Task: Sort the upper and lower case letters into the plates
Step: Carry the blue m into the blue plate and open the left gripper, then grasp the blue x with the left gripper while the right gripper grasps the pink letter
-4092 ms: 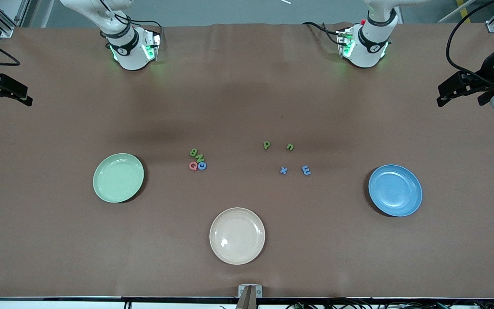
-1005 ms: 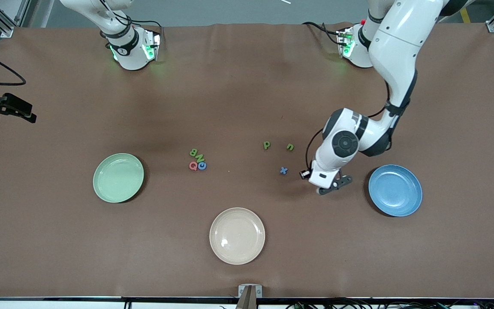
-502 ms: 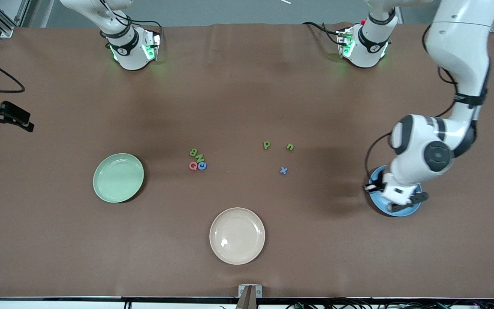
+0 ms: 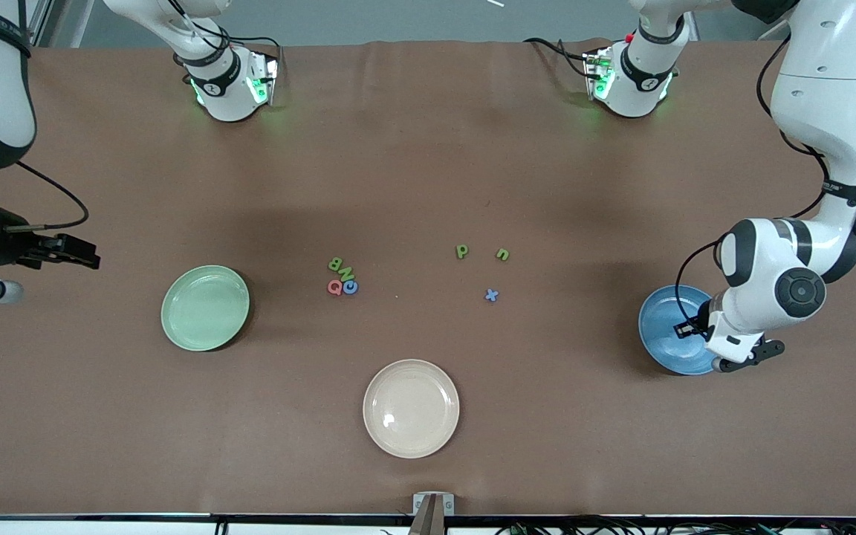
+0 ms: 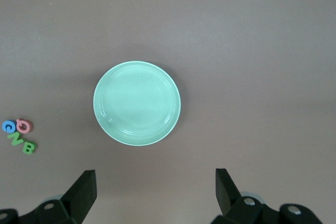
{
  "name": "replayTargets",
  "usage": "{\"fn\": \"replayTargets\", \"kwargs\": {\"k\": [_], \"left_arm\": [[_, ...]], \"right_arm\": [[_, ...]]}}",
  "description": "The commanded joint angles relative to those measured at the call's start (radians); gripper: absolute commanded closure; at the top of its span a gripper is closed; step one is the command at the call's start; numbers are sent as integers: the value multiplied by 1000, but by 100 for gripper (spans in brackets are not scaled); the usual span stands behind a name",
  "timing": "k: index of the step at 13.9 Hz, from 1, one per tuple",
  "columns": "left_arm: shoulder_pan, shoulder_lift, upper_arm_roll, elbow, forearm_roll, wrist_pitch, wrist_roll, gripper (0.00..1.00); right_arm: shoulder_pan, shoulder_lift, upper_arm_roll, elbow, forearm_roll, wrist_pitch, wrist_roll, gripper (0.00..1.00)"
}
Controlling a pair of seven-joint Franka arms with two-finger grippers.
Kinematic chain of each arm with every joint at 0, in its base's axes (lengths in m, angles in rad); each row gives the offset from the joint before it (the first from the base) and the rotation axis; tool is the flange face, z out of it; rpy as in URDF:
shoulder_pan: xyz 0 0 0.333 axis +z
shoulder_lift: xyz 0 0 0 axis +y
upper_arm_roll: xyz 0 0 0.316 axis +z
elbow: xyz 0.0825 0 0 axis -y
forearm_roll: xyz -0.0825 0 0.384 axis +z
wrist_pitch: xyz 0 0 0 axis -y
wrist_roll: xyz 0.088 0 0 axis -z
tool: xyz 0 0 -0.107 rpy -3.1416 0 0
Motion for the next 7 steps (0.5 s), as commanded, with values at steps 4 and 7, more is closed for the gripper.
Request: {"fn": "replayTargets", "kwargs": {"k": [4, 7], "left_arm": [[-72, -29, -99, 14, 17, -36, -219, 0], [-205, -11, -107, 43, 12, -34, -426, 0]], "right_arm": [[175, 31, -3, -133, 22, 162, 335, 0], [267, 51, -3, -245, 25, 326, 510, 0]]}}
